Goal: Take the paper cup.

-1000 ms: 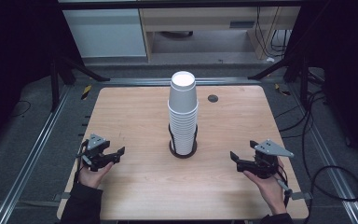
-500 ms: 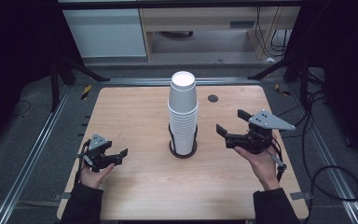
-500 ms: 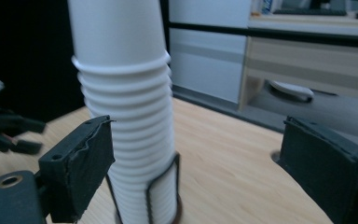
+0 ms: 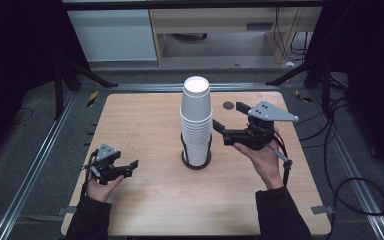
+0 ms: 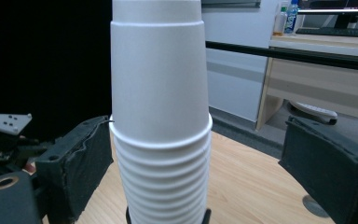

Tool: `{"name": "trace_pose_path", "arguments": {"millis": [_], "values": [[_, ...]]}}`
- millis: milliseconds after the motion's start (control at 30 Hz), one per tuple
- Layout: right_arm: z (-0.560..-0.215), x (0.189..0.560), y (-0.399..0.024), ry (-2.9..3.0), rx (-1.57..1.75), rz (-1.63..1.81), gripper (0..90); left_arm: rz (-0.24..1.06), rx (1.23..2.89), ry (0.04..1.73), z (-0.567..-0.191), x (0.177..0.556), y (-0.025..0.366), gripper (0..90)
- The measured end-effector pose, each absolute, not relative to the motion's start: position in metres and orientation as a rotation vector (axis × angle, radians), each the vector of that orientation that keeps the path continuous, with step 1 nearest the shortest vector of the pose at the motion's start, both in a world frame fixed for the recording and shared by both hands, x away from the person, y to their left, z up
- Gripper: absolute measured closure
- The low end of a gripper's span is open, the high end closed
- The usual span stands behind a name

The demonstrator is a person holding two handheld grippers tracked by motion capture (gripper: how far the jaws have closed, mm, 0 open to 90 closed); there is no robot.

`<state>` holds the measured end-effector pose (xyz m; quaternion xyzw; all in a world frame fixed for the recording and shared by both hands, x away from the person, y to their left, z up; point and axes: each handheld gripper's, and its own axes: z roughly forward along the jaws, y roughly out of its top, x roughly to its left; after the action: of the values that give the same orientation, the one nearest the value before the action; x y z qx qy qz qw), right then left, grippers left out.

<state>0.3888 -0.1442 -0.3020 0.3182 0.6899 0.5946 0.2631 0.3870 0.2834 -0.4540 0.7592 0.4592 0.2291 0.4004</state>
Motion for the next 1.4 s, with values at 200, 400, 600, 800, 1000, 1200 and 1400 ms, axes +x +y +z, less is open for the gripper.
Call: {"name": "trace_pose_path", "arguments": {"millis": [200,400,600,800,1000,1200,1400], "values": [[-0.296,0.401,-0.13,1.858,0.854,1.649,8.0,0.578,1.92,1.158,-0.454,0.387,0.283,19.9],[-0.294,0.409,-0.114,1.879,0.834,1.655,7.4,0.577,1.932,1.153,-0.454,0.388,0.282,19.2],[-0.295,0.42,-0.102,1.9,0.838,1.645,7.4,0.576,1.937,1.154,-0.455,0.388,0.28,18.7],[-0.299,0.428,-0.093,1.92,0.841,1.639,7.0,0.565,1.941,1.154,-0.456,0.389,0.28,18.6],[-0.302,0.438,-0.08,1.929,0.839,1.621,6.2,0.56,1.946,1.158,-0.457,0.39,0.28,18.4],[-0.306,0.441,-0.073,1.918,0.841,1.609,6.3,0.558,1.952,1.156,-0.457,0.39,0.279,18.3],[-0.311,0.445,-0.071,1.908,0.862,1.623,7.2,0.554,1.964,1.152,-0.459,0.39,0.277,18.2]]}}
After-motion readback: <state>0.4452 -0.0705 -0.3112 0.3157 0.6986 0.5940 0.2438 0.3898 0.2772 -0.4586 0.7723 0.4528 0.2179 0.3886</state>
